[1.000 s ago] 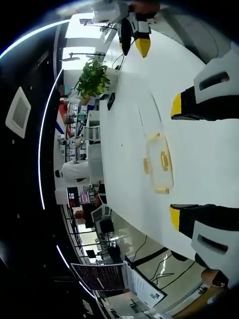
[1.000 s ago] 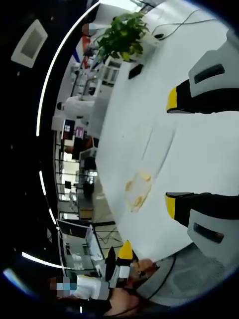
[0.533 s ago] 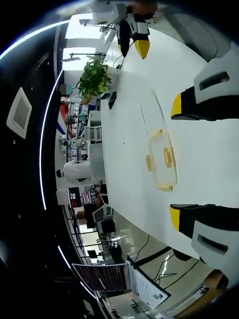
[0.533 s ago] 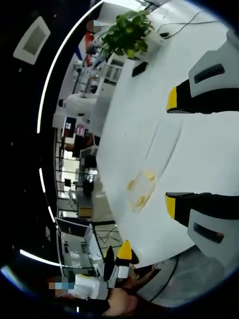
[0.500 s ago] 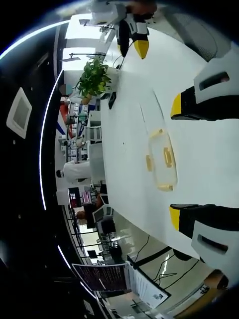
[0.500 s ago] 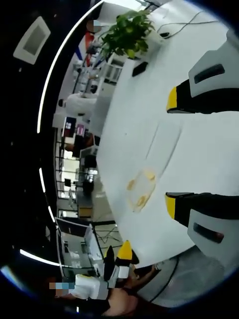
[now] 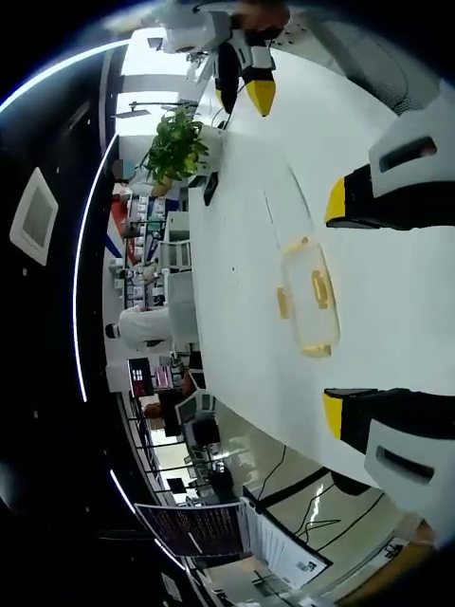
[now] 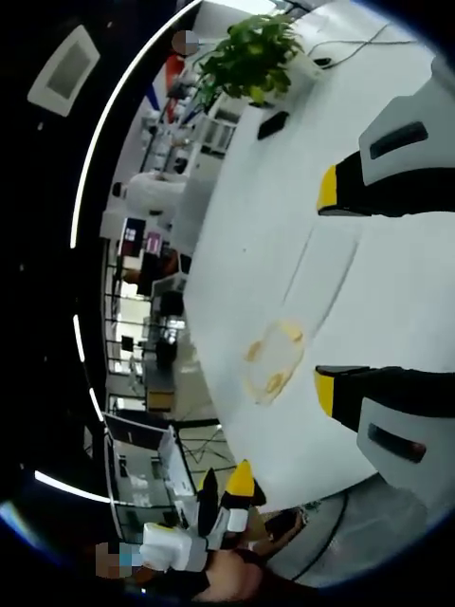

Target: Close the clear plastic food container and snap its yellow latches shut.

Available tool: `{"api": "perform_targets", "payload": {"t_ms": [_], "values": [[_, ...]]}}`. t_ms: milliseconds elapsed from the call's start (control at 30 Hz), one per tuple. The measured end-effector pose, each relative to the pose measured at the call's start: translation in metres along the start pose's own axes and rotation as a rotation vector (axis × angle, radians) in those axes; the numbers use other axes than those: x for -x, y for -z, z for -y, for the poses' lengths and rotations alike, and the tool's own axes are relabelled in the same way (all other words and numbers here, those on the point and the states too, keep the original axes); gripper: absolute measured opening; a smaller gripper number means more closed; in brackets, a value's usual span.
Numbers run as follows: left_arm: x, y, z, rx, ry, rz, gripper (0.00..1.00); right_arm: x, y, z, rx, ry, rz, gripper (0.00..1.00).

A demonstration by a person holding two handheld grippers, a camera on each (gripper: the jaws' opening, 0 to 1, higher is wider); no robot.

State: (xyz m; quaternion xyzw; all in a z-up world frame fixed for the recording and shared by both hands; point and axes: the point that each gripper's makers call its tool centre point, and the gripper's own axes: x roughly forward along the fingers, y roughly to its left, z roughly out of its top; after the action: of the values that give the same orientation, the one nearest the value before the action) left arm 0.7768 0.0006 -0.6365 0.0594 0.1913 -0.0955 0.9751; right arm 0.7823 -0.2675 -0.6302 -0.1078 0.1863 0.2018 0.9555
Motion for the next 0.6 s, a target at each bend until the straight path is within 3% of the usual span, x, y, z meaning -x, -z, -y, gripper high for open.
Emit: {"api": "perform_targets", "payload": {"t_ms": [600], "values": [[-0.023,0.004,-0.024,-0.026,0.022,-0.023,0.64,-0.028,-0.006,-0.009,0.027,-0.028,-0.026,0.61]]}}
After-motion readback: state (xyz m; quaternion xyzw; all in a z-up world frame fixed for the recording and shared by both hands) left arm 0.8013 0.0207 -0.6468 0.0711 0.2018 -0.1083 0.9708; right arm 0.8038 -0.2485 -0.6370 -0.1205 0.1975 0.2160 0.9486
